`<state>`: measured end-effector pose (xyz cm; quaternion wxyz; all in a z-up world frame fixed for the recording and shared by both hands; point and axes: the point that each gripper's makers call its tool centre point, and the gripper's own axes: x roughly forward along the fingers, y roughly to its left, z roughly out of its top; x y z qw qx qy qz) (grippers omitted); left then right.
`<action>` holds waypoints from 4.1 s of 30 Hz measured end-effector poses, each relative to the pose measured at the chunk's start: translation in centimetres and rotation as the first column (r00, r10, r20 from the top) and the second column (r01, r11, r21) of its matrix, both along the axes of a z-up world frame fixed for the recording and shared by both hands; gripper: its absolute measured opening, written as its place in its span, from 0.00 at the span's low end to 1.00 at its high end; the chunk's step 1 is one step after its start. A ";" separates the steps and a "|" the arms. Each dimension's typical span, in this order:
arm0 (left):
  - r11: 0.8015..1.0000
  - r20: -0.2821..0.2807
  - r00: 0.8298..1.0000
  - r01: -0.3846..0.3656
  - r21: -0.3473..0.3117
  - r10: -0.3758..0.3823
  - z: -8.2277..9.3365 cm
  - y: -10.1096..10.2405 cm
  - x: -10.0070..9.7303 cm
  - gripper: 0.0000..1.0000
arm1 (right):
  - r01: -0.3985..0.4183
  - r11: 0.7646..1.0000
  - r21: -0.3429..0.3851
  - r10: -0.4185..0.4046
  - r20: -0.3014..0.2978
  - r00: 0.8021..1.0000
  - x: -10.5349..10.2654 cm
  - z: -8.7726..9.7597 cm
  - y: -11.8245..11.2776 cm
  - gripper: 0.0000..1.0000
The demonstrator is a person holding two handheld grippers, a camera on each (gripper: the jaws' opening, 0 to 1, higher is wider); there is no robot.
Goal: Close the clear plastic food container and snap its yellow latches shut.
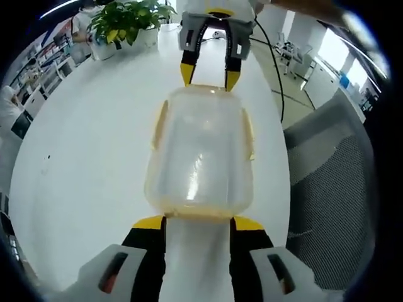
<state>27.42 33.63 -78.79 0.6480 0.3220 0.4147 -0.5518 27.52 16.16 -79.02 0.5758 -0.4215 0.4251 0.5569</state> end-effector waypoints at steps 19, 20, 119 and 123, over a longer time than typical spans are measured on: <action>0.678 -0.573 0.646 -0.707 -0.200 0.504 2.3 0.7 -0.6 0.33 | 0.559 0.763 0.324 -0.532 -0.176 0.828 1.7 2.8 -0.1 0.39; 0.631 -0.602 0.607 -0.747 -0.210 0.519 2.5 0.8 -0.3 0.32 | 0.599 0.729 0.332 -0.560 -0.213 0.800 1.4 2.9 0.1 0.38; 0.899 0.077 0.900 -0.418 -0.133 0.430 2.1 -2.3 2.3 0.29 | 0.631 0.741 0.231 -0.634 -0.071 0.770 -0.2 1.9 1.7 0.23; 0.954 0.181 0.937 -0.288 -0.086 0.300 2.4 -3.2 2.2 0.25 | 0.560 0.797 0.227 -0.571 -0.019 0.820 -0.2 2.0 1.8 0.22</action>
